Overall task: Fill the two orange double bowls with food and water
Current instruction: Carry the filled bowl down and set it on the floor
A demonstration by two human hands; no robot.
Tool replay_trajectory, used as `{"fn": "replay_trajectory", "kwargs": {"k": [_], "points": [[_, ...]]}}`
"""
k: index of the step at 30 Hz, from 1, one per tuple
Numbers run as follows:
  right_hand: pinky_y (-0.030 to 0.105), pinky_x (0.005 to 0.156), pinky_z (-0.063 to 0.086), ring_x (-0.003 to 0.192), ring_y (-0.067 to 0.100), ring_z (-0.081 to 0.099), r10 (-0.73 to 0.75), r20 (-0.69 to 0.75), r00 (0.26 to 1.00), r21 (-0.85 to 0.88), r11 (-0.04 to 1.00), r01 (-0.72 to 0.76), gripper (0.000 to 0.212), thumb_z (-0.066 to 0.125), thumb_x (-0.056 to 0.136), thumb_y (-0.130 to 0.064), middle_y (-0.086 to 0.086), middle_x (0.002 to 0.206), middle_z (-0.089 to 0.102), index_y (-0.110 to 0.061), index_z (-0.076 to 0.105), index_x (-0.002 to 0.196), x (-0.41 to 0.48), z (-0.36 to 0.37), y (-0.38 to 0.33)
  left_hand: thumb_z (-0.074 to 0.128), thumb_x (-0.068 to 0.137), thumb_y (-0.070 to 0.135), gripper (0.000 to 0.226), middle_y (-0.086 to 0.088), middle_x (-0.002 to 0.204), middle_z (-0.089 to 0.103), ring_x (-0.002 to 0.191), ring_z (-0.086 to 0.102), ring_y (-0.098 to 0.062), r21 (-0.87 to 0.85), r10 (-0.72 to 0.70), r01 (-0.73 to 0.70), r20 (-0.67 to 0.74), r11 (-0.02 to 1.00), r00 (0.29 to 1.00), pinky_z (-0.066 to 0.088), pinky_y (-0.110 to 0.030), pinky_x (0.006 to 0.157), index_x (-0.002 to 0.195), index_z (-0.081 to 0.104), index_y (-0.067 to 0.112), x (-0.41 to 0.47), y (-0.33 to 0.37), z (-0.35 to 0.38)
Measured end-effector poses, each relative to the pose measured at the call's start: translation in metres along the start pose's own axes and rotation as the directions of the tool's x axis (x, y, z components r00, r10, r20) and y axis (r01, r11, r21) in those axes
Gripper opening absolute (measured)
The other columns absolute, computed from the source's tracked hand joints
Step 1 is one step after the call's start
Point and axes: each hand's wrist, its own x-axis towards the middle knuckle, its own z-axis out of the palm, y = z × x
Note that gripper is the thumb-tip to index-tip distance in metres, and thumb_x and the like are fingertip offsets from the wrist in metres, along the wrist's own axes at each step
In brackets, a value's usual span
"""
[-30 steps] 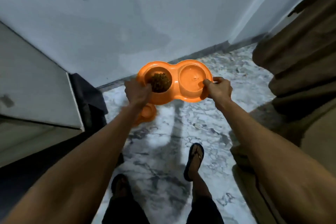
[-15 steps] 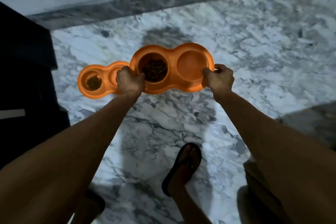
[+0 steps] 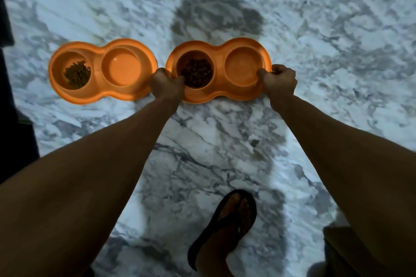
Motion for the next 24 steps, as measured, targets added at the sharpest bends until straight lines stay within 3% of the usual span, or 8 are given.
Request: {"fn": "replay_trajectory", "kwargs": {"k": [4,9,14,16,17,19,21,24], "points": [[0.043,0.084,0.059,0.090,0.026,0.069,0.007,0.007,1.000,0.001,1.000,-0.007,0.046,0.074,0.073,-0.028,0.004,0.088,0.067,-0.010,0.068,0.116,0.008,0.006,0.004,0.071,0.078,0.013,0.021,-0.020,0.085,0.062,0.098,0.064,-0.039,-0.008,-0.009,0.009,0.016,1.000,1.000,0.041,-0.033,0.064,0.091,0.063,0.000,0.005,-0.001,0.007],[0.044,0.086,0.058,0.093,0.029,0.068,-0.006,0.029,1.000,-0.018,1.000,0.007,0.038,0.070,0.082,-0.024,0.008,0.090,0.065,-0.007,0.066,0.116,0.010,0.007,0.007,0.072,0.080,0.014,0.028,-0.022,0.101,0.066,0.099,0.064,-0.035,0.002,-0.012,0.012,-0.005,1.000,1.000,0.044,-0.033,0.067,0.101,0.062,-0.003,0.004,0.000,0.011],[0.031,0.072,0.051,0.084,0.023,0.062,0.005,0.082,0.997,-0.026,1.000,-0.003,0.031,0.067,0.085,-0.024,0.004,0.085,0.058,-0.002,0.065,0.107,-0.005,-0.005,-0.009,0.072,0.084,0.024,0.053,-0.019,0.121,0.062,0.114,0.059,-0.033,-0.048,-0.016,0.016,0.014,0.999,1.000,0.049,-0.036,0.087,0.124,0.054,-0.005,-0.013,0.012,-0.007],[0.019,0.054,0.043,0.066,0.016,0.051,0.020,0.088,0.996,-0.013,1.000,-0.019,0.015,0.066,0.087,-0.025,-0.001,0.070,0.051,-0.011,0.061,0.083,-0.023,-0.016,-0.026,0.072,0.084,0.029,0.057,-0.021,0.125,0.061,0.118,0.058,-0.035,-0.020,0.004,-0.004,0.012,1.000,1.000,0.048,-0.039,0.090,0.126,0.054,-0.005,-0.028,0.023,-0.029],[0.018,0.049,0.037,0.060,0.014,0.045,0.023,0.081,0.996,0.004,1.000,-0.024,0.023,0.065,0.088,-0.025,-0.002,0.063,0.045,-0.014,0.053,0.071,-0.033,-0.023,-0.037,0.072,0.085,0.031,0.059,-0.021,0.126,0.060,0.120,0.056,-0.035,0.004,0.013,-0.013,0.004,1.000,1.000,0.046,-0.038,0.091,0.128,0.054,-0.004,-0.038,0.031,-0.044],[0.024,0.056,0.039,0.061,0.015,0.046,0.034,0.076,0.997,0.039,0.999,-0.037,0.029,0.062,0.088,-0.025,-0.002,0.063,0.046,-0.017,0.047,0.064,-0.060,-0.036,-0.065,0.071,0.085,0.034,0.062,-0.021,0.130,0.058,0.123,0.053,-0.035,0.029,0.010,-0.010,-0.009,1.000,1.000,0.043,-0.036,0.094,0.130,0.053,-0.004,-0.060,0.048,-0.081],[0.029,0.067,0.044,0.073,0.018,0.055,0.024,0.087,0.996,0.052,0.998,-0.029,0.021,0.061,0.088,-0.028,0.001,0.073,0.057,-0.014,0.057,0.073,-0.097,-0.053,-0.104,0.070,0.086,0.035,0.065,-0.023,0.135,0.054,0.127,0.050,-0.035,0.034,-0.013,0.013,-0.015,0.999,1.000,0.041,-0.037,0.098,0.134,0.051,-0.004,-0.084,0.069,-0.125],[0.035,0.076,0.049,0.082,0.024,0.060,-0.061,0.150,0.987,0.013,0.998,0.060,0.026,0.058,0.090,-0.030,0.007,0.082,0.063,-0.006,0.066,0.084,-0.159,-0.079,-0.169,0.069,0.086,0.035,0.065,-0.024,0.135,0.055,0.128,0.050,-0.035,0.033,-0.005,0.007,-0.049,0.999,0.999,0.039,-0.037,0.104,0.136,0.051,-0.003,-0.122,0.110,-0.201]]}}
